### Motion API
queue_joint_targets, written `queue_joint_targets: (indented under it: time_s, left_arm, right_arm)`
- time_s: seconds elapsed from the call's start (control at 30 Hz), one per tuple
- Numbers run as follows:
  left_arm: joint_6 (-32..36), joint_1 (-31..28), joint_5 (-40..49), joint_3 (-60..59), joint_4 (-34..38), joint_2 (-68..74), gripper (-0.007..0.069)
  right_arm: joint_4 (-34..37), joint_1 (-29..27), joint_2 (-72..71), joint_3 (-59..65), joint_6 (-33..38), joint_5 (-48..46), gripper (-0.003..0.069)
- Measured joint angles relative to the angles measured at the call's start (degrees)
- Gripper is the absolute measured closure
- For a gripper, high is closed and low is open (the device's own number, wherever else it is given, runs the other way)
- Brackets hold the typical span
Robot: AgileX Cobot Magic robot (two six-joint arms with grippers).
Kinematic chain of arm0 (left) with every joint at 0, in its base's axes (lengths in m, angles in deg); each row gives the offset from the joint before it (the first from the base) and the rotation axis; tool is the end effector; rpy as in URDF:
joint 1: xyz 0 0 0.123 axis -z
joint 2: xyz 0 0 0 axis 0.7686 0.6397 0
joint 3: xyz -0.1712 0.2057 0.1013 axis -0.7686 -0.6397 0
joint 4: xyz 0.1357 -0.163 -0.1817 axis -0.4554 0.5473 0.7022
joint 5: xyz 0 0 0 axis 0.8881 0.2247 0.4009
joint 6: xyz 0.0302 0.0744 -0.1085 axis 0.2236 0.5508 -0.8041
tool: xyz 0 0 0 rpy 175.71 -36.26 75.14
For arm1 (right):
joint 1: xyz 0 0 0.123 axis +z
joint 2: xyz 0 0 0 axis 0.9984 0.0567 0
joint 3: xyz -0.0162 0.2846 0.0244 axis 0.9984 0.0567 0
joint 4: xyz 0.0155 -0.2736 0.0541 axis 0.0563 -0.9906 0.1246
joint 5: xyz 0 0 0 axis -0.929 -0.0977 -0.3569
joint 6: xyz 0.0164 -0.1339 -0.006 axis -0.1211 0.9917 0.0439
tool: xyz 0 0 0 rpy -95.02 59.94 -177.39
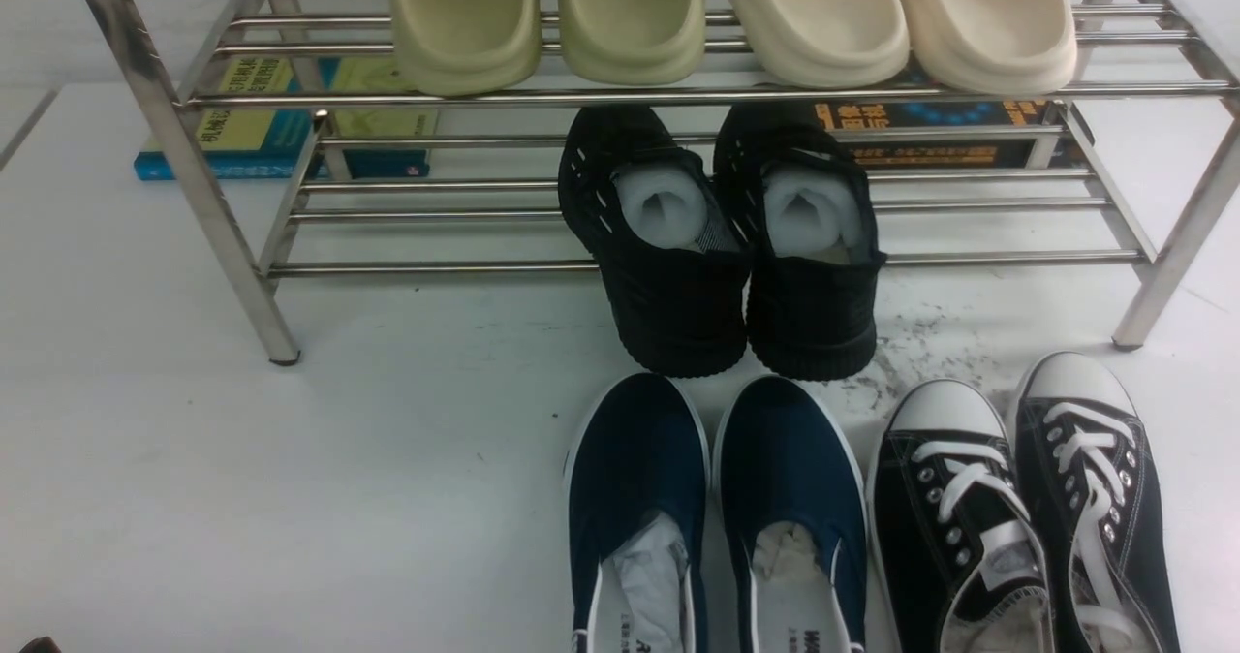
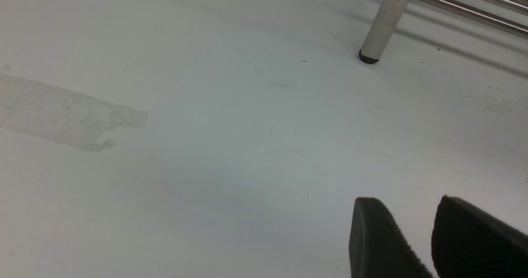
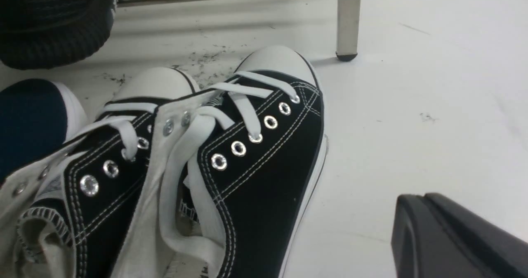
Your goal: Take the shoes off the shelf with your hand on the white table.
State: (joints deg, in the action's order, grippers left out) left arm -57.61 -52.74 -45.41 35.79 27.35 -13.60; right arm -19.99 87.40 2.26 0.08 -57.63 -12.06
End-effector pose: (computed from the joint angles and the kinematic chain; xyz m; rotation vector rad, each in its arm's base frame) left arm 0.1197 0.0117 0.1590 -0.3142 1.8638 -0.1002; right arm 0.1208 0.0023 0.1606 0.1113 1.8760 0.1074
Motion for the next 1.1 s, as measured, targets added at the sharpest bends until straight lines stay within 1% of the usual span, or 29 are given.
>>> queue_joint_targets:
  time_s: [1.1]
  left_arm:
    - [0.0,0.0,0.0,0.0,0.0,0.0,0.0385]
  right_arm:
    - [0.0,0.2,0.0,0.0,0.0,0.0,0.0588]
